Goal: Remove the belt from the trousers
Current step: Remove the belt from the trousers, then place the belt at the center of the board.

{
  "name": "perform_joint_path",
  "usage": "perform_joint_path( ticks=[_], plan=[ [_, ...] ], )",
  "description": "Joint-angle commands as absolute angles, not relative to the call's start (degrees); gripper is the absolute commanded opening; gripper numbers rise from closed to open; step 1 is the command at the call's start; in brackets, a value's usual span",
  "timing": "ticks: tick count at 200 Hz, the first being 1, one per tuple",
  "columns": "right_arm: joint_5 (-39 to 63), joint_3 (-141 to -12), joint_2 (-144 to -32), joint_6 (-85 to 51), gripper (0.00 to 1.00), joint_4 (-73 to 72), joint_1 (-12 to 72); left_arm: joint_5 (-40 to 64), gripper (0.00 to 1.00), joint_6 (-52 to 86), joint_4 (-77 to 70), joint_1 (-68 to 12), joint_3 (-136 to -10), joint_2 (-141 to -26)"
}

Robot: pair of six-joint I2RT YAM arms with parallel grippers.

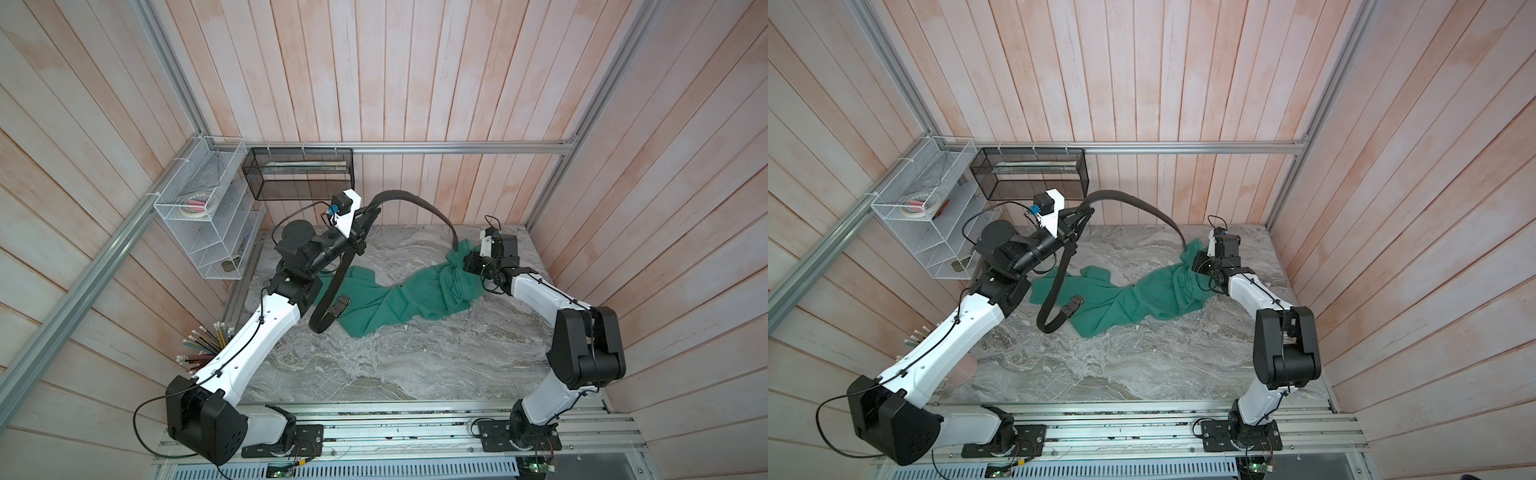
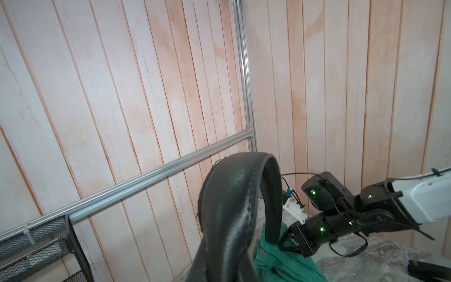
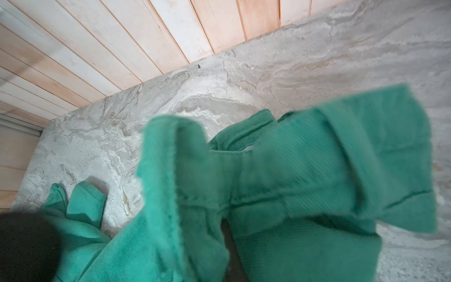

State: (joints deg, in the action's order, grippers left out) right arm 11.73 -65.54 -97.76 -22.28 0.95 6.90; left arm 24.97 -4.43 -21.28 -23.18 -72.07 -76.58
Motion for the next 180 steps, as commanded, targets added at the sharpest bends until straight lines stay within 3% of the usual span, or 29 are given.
perform_joint_path(
  ticks=[1, 32, 70, 91, 155, 169, 180],
  plan=[
    [13.2, -68.2, -98.4, -23.3, 0.00, 2.2, 6.7, 23.1, 0.00, -1.4, -29.1, -22.3, -71.4, -75.1],
    [13.8, -68.8, -98.5, -23.2, 0.00, 2.1, 6.7, 23.3, 0.00, 0.5, -29.1, -21.9, -70.7, -75.7],
    [15.7, -70.0, -96.7, -22.4, 0.31, 1.0, 7.3, 22.7, 0.00, 1.5, -26.4, -21.3, -69.0, -77.8],
    [15.0, -70.4, -94.3, -20.4, 0.40, -0.3, 7.9, 20.4, 0.00, 2.4, -24.0, -21.0, -66.9, -79.2],
    [11.3, -64.7, -84.2, -14.8, 0.51, -5.6, 8.2, 20.8, 0.00, 11.1, -25.4, -18.8, -57.6, -87.1],
    [9.4, -60.8, -80.5, -13.5, 0.53, -9.0, 8.1, 21.0, 0.08, 11.4, -24.8, -18.8, -57.3, -89.4],
    [7.6, -57.5, -77.5, -12.4, 0.55, -11.8, 8.1, 20.1, 0.21, 11.2, -23.9, -18.8, -57.4, -90.8]
  ],
)
